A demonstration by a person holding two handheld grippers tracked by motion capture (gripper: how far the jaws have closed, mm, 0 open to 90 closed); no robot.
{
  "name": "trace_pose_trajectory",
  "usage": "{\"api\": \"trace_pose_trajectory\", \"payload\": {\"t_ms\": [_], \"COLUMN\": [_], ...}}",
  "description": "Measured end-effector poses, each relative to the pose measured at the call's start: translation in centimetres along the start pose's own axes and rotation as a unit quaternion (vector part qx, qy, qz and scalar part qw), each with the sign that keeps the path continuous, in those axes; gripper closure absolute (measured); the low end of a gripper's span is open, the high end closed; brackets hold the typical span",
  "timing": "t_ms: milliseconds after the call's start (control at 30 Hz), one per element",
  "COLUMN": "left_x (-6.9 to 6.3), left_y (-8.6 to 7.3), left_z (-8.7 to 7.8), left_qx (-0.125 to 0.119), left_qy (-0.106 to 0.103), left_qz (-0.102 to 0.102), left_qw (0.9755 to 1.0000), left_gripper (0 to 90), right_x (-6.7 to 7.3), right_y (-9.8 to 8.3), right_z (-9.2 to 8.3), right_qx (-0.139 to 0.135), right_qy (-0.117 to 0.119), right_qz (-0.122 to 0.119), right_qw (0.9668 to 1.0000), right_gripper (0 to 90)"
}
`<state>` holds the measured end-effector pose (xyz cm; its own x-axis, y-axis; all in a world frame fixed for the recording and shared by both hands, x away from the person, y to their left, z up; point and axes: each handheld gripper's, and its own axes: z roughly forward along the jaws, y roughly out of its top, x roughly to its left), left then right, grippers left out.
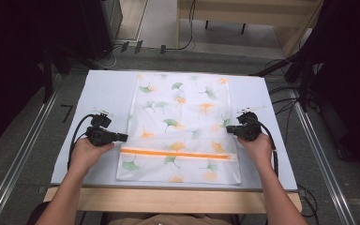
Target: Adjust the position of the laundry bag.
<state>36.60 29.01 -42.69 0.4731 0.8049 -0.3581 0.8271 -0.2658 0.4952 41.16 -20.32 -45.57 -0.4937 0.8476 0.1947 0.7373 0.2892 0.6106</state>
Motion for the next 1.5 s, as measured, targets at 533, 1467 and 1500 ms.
{"api": "trace_pose_trajectory", "payload": {"t_ms": [533, 1467, 1500], "left_x": [1.4, 0.5, 0.4], "left_y": [-0.9, -0.7, -0.7], "left_z": [-0.5, -1.0, -1.0], "left_qx": [0.013, -0.034, -0.035], "left_qy": [0.000, 0.033, 0.033], "left_qz": [-0.017, -0.002, -0.001], "left_qw": [0.9998, 0.9989, 0.9988], "left_gripper": [89.9, 44.3, 42.5], "right_x": [1.3, 0.7, 0.7], "right_y": [0.4, 0.1, 0.0], "right_z": [0.9, -1.2, -1.5], "right_qx": [0.002, -0.036, -0.036], "right_qy": [0.013, 0.012, 0.010], "right_qz": [-0.015, -0.016, -0.015], "right_qw": [0.9998, 0.9991, 0.9992], "right_gripper": [89.5, 59.3, 59.3]}}
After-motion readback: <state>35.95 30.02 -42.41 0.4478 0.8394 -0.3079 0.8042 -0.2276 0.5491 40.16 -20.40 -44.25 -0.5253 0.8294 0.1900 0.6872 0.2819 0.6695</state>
